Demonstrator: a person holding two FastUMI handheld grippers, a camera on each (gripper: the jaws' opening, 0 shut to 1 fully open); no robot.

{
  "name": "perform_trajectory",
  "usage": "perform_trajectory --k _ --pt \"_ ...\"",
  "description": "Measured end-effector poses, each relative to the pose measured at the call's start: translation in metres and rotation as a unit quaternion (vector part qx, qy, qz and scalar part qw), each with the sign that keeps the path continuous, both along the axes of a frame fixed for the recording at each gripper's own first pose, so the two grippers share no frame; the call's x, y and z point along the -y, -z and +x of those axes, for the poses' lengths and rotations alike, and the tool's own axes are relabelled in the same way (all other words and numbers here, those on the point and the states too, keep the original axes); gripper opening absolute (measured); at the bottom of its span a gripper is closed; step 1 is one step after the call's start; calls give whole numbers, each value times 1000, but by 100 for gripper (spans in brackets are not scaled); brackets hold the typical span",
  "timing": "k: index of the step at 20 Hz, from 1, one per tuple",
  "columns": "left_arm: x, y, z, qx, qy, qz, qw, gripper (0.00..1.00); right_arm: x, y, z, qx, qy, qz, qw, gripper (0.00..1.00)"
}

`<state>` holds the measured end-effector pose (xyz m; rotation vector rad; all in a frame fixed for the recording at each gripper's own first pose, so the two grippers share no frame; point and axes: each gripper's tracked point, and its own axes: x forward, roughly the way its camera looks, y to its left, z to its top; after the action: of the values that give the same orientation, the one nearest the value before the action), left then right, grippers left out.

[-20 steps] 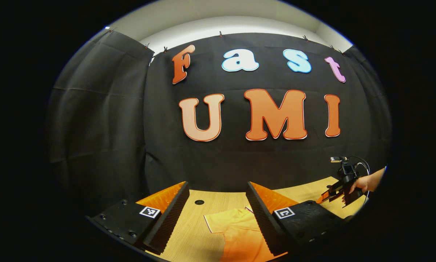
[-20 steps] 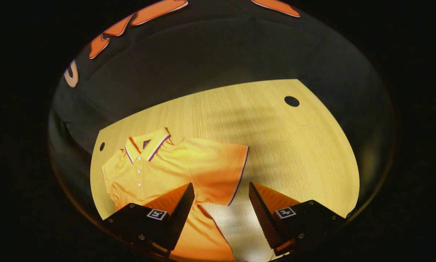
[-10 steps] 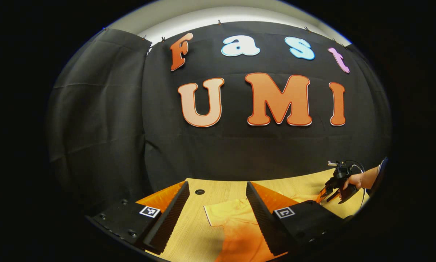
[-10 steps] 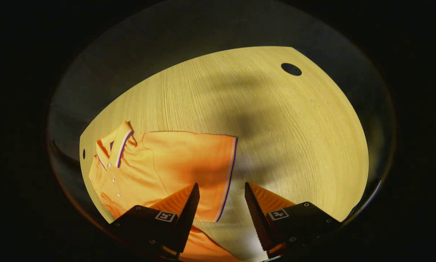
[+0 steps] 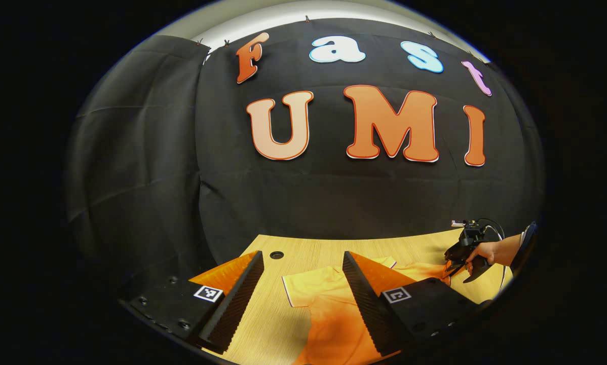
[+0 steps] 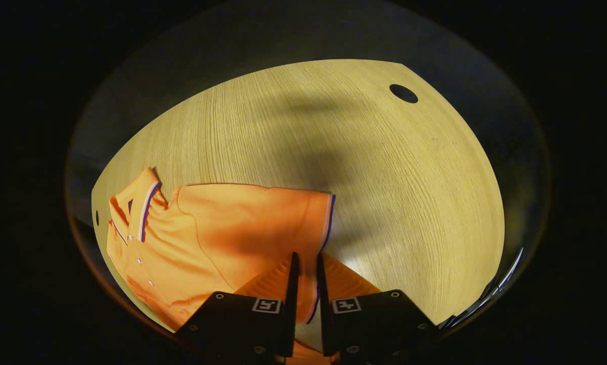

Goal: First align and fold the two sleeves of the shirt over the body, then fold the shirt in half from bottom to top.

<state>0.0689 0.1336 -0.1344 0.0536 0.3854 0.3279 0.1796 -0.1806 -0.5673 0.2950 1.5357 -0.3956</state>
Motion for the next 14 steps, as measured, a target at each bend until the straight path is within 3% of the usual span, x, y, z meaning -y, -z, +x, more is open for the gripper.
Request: perform_trajectory --k 1,2,3,4,8,14 --pt "0 -1 0 1 1 -2 1000 98 -1 -4 -1 1 4 12 1000 21" --pt "-2 0 0 2 1 -4 1000 98 1 -2 1 7 -1 23 1000 12" --pt "-3 1 0 1 -1 -6 1000 98 -4 -8 2 11 17 47 999 12" --pt "-5 3 -1 -1 -3 -6 1000 98 -4 -11 4 22 30 57 998 1" --pt "-13 2 -6 -2 -10 -5 1000 100 -13 -33 35 94 38 85 991 1" --pt "-11 4 -9 -5 -10 -16 1000 96 -59 -61 52 132 39 160 978 0"
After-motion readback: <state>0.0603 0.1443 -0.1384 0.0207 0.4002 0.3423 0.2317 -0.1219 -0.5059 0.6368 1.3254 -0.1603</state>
